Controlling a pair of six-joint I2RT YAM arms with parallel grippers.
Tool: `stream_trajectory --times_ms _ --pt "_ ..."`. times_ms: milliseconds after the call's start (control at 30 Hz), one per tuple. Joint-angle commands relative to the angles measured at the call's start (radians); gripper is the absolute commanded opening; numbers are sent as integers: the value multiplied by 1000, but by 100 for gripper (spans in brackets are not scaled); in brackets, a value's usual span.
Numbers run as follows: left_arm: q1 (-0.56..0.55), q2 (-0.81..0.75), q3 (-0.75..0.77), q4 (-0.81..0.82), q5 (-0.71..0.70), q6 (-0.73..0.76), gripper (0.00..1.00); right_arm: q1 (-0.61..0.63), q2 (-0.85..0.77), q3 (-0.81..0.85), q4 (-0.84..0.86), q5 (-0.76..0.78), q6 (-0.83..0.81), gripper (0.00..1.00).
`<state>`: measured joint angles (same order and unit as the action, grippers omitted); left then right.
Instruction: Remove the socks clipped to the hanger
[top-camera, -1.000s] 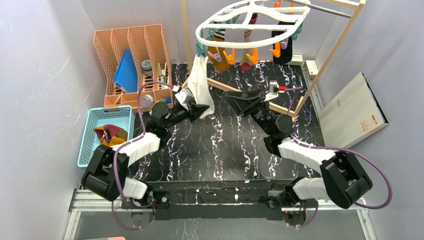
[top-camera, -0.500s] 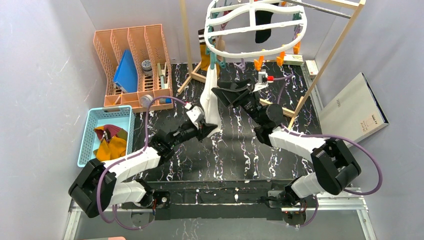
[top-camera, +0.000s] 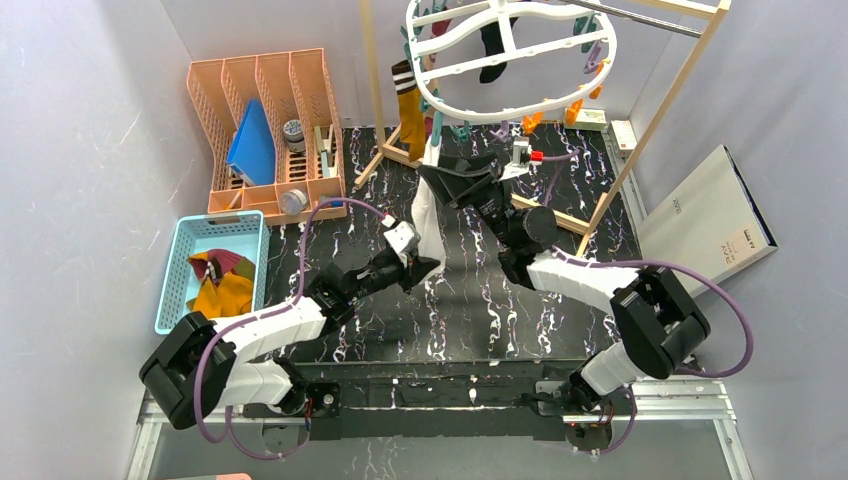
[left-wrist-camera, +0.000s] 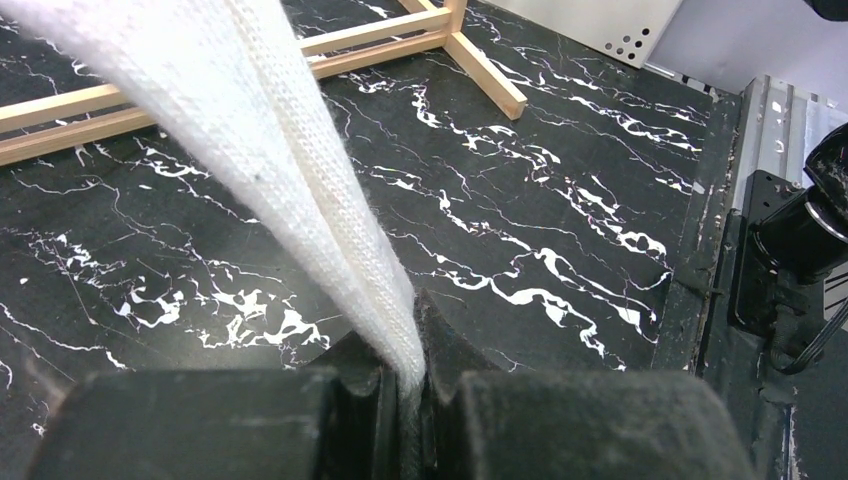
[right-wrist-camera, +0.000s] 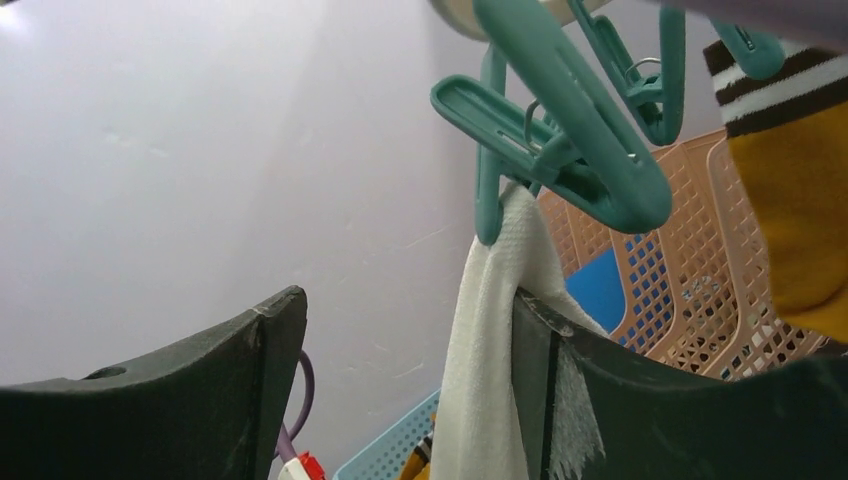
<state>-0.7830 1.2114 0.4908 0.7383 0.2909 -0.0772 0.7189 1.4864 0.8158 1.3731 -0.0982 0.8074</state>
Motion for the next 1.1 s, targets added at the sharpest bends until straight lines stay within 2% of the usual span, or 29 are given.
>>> stream_trajectory --times_ms 0,300,567,933,1067 --pt "-13 11 20 -59 12 9 0 3 33 83 150 129 20 78" --pt "-18 -12 10 -68 9 0 0 1 144 231 189 160 61 69" --pt "-19 -43 14 -96 12 3 0 -15 131 225 167 213 27 59" --pt "-19 -65 47 -142 23 12 0 -18 29 141 16 351 -68 67" --pt "-18 -61 60 -151 36 10 0 -24 37 134 52 336 -69 67"
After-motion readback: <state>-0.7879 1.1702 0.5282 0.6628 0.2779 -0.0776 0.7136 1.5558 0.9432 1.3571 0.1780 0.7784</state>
